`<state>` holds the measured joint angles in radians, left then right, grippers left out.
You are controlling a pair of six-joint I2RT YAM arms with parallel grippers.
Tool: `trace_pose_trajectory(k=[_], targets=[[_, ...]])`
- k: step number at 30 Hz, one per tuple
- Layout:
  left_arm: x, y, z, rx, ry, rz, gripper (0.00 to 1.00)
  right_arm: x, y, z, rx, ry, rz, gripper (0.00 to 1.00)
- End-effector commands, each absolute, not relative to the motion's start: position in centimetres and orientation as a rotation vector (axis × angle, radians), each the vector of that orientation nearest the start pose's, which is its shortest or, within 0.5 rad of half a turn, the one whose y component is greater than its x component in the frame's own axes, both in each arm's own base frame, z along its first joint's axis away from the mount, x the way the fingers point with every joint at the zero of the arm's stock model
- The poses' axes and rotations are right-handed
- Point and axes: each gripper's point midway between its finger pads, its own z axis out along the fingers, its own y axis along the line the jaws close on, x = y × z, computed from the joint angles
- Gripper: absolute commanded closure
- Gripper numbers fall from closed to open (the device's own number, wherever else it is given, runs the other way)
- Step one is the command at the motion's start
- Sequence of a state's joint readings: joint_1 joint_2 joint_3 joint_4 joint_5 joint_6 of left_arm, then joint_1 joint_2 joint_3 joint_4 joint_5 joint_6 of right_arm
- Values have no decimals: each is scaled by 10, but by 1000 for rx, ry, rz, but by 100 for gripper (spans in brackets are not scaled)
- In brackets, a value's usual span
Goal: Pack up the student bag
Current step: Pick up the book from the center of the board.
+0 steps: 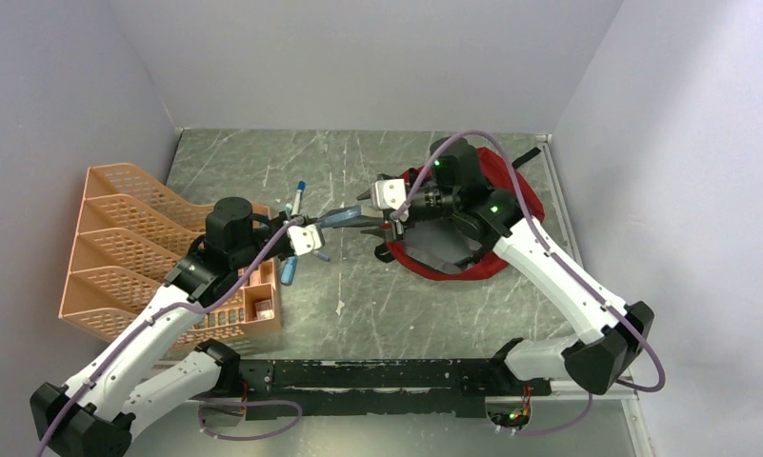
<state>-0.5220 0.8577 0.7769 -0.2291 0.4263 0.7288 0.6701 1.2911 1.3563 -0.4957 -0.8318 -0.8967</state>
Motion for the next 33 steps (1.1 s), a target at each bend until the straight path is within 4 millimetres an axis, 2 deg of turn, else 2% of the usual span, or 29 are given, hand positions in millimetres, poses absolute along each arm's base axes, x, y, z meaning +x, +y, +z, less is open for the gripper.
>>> trace_pose_trajectory(k=[1,5,8,11,14,17,19,21,22,24,29,33], targets=[[249,-211,311,1294,1091,-223,95,230,324,314,-1723,974,640,39],[248,-211,318,1291,1077,-215,95,239,323,292,-1751,1032,587,43],[244,-212,320,1296,1061,-221,95,245,322,280,-1754,1054,557,53],[240,-214,324,1291,1045,-246,95,248,322,277,-1743,1040,532,68],[235,-218,331,1271,1035,-296,95,252,322,284,-1706,998,492,99],[231,-219,340,1210,1048,-353,80,256,319,291,-1655,974,450,100],[231,-217,347,1141,1070,-384,57,255,316,297,-1623,961,451,100],[229,-215,352,1084,1088,-412,24,256,312,304,-1584,955,459,100],[227,-213,353,1060,1099,-428,17,257,310,308,-1565,950,461,100],[223,-210,354,1020,1120,-457,12,259,305,312,-1528,952,468,100],[208,-197,346,959,1122,-460,8,262,281,329,-1444,928,563,100],[195,-185,365,881,1036,-450,4,253,268,348,-1400,836,647,100]])
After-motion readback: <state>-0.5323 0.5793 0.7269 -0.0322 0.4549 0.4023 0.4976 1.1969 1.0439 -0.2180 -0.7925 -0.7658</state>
